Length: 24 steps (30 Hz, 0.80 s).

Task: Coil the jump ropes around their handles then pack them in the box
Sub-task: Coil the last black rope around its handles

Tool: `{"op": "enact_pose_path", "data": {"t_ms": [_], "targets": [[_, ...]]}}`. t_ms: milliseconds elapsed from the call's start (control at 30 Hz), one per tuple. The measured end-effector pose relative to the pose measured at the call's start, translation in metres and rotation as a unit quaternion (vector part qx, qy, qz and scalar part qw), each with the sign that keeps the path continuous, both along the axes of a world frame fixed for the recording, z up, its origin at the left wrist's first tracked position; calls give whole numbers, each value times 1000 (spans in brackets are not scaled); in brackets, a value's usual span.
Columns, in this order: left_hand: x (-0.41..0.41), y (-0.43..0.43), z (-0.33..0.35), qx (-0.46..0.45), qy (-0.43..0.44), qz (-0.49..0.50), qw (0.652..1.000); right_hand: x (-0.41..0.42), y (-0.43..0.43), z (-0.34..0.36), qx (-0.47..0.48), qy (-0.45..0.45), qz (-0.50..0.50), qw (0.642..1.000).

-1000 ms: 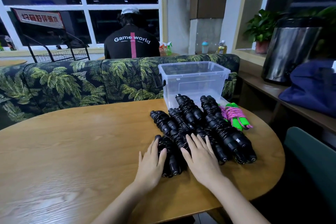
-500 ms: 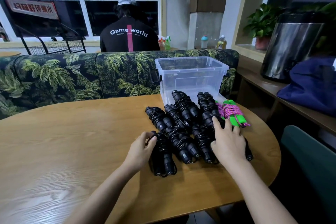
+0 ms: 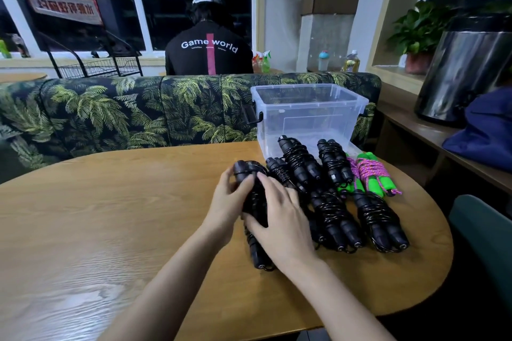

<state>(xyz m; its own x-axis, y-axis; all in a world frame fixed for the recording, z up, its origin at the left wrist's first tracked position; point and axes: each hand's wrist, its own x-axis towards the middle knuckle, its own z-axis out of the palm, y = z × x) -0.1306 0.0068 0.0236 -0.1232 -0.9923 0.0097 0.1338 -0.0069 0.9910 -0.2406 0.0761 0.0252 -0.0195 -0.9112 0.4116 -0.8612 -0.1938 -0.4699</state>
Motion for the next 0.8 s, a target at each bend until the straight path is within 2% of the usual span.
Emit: {"op": "enact_pose_path", "data": {"t_ms": [67,233,400,633,800], "targets": [[25,-10,-2,5,-17,43,999,2,-3,1,7,-38,41,998],[68,-11,-33,17,-180,72,981,4,-19,-26,129,132,45,982],[55,0,-52,-16,-215,56,975,9,-32,-47,137,204,29,969],[55,-25,-49,-17,-352,25,935,-12,-44,-31,112,177,35,977],[54,-34,-43,26,-358,7,933,-44,-61,-11,111,156,5,981]]}}
